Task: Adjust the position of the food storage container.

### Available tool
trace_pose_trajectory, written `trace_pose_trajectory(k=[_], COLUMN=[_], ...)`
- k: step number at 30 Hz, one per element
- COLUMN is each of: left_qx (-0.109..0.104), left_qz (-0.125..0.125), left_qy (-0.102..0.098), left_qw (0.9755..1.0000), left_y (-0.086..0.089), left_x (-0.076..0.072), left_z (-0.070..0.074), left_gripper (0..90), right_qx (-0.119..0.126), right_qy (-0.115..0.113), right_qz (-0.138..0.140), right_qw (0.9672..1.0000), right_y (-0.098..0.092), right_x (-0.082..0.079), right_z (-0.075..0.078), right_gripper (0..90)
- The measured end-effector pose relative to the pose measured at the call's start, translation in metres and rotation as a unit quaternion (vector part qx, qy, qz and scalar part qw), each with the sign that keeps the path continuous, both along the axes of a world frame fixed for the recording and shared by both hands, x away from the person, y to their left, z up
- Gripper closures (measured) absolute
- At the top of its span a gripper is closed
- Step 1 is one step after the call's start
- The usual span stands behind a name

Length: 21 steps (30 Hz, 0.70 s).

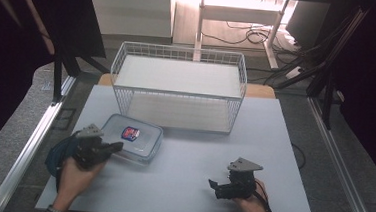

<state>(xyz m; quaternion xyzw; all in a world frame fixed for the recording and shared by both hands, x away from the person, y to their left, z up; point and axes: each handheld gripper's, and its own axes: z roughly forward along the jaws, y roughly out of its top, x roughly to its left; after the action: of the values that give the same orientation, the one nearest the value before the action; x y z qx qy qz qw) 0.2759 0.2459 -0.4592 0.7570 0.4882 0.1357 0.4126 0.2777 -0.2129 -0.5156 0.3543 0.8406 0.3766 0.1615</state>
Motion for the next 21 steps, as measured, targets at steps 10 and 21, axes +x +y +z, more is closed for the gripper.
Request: trace_pose_trajectory(k=[10, 21], left_qx=[0.075, 0.155], left_qz=[0.095, 0.105], left_qy=[0.042, 0.093], left_qw=[0.9917, 0.9780], left_y=[0.045, 0.036], left_x=[0.056, 0.084], left_z=[-0.009, -0.018], left_gripper=[90.0, 90.0], right_qx=[-0.005, -0.011], right_qy=[0.012, 0.014], right_qz=[0.003, 0.004], right_qw=[0.9999, 0.9998], right_y=[0.003, 0.004], right_x=[-0.001, -0.001], right_z=[-0.003, -0.004], right_gripper=[1.8, 2.2])
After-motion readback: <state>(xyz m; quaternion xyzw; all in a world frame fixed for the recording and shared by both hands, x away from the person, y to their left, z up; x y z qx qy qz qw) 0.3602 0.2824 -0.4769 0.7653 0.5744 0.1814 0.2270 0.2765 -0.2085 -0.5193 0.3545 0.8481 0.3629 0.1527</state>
